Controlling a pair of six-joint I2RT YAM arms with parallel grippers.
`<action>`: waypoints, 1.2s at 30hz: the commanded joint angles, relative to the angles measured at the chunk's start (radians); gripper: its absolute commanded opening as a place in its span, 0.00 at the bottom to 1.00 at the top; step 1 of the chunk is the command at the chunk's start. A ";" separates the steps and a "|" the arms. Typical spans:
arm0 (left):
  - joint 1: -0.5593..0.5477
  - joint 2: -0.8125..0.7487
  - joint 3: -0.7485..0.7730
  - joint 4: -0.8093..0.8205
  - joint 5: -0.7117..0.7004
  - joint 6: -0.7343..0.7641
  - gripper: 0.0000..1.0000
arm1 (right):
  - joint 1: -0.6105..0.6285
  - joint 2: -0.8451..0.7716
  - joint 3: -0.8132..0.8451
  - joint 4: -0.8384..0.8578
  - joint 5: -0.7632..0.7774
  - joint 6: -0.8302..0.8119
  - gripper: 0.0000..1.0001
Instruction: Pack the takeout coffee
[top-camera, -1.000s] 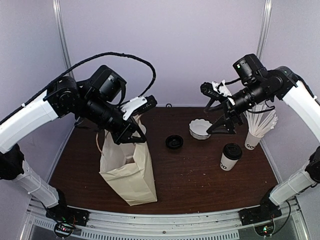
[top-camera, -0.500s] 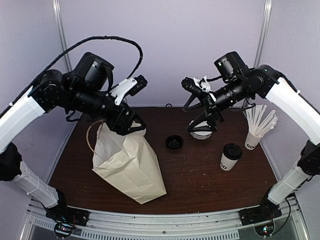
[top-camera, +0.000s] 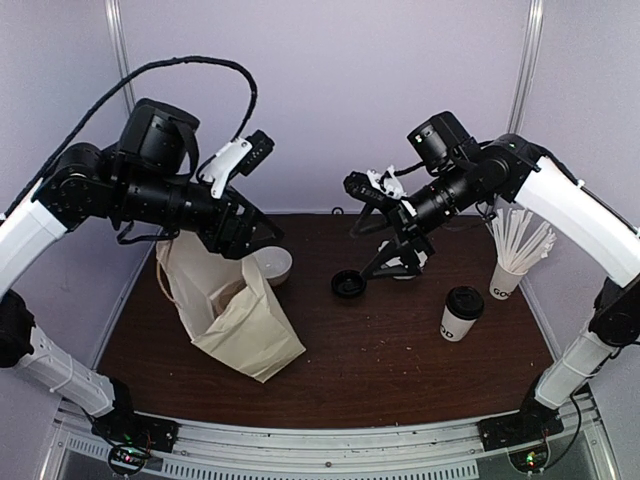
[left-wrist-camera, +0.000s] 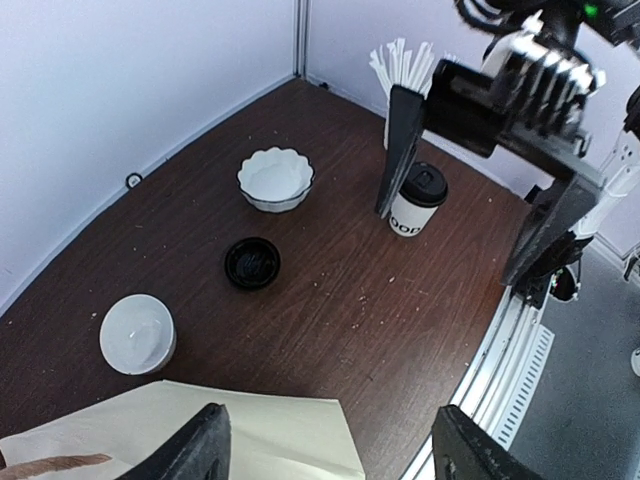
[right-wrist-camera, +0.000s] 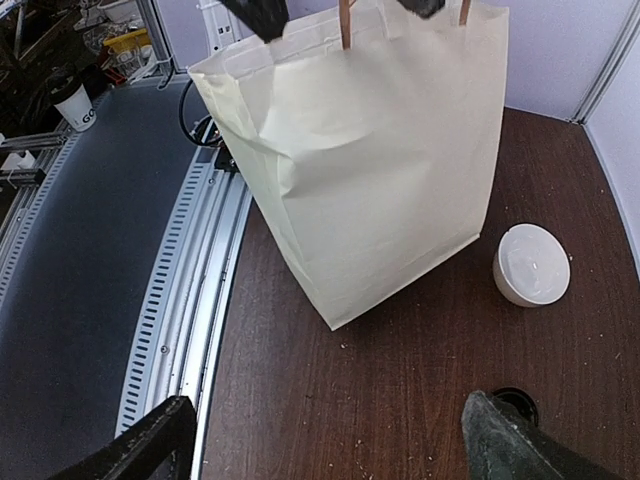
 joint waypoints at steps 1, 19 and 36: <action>-0.004 0.054 -0.005 0.052 0.018 0.051 0.71 | 0.006 -0.011 0.001 0.020 0.014 -0.006 0.95; -0.004 0.259 0.167 -0.191 0.111 -0.001 0.72 | -0.003 -0.078 -0.066 -0.005 0.024 -0.030 0.94; -0.005 0.218 0.170 -0.122 -0.049 0.006 0.74 | 0.028 -0.076 -0.071 0.107 0.203 0.204 0.95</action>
